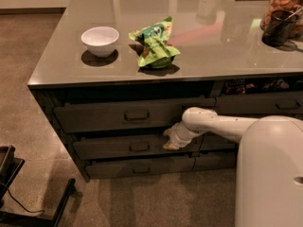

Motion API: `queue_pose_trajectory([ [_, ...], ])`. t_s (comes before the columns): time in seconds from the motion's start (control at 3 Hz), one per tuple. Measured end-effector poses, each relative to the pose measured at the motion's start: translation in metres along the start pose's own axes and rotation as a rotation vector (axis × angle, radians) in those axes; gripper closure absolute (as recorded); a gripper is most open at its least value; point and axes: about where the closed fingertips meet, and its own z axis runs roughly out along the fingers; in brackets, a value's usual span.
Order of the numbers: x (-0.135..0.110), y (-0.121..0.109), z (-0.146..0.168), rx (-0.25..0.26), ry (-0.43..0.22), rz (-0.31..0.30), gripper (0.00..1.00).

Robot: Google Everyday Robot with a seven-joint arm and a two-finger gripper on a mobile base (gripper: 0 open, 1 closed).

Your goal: Open middle drawer

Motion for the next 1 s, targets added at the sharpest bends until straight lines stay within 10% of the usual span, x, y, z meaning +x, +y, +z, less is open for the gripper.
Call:
queue_pose_trajectory([
  [0.33,0.002,0.004,0.0,-0.019,-0.005,0.006,0.11],
  [1.0,0.019,0.048,-0.019,-0.069,-0.012,0.073,0.0],
])
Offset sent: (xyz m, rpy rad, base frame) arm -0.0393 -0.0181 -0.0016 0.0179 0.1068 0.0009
